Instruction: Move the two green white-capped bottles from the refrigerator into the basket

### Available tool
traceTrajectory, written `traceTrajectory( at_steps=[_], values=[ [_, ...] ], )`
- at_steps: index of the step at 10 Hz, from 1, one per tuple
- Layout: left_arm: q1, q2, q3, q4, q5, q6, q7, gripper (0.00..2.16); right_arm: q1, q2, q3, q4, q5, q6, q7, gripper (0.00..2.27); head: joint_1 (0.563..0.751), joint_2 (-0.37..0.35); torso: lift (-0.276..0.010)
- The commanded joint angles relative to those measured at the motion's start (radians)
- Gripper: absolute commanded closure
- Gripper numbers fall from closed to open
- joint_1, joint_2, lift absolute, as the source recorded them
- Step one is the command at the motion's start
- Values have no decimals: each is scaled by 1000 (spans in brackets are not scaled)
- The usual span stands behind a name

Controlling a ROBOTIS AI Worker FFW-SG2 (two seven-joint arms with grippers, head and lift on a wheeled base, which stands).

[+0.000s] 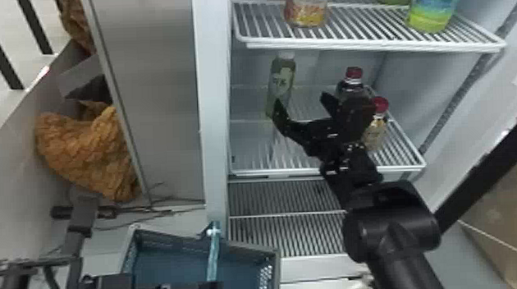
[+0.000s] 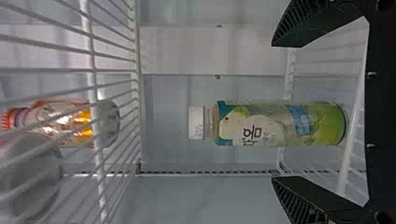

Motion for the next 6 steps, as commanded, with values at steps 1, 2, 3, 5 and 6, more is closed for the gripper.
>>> traceTrajectory(
  at_steps=[1,2,3,5,6],
  values=[
    [-2,0,-2,0,0,1,0,1185,-50,-5,35,77,-18,-11,-4,-2,695,-136,-263],
    [-5,0,-6,5,0,1,0,1184,-80,-8,51,123,-30,-25,-12,-2,695,-125,-263],
    [-7,0,-8,5,2,1,0,1184,-112,-8,61,163,-36,-33,-23,-1,695,-121,-263],
    [-12,-1,-14,12,2,1,0,1184,-173,-14,83,231,-38,-40,-43,-1,695,-116,-263],
    [-15,-1,-18,17,2,1,0,1184,-200,-14,89,263,-44,-48,-44,-1,695,-116,-263]
  ],
)
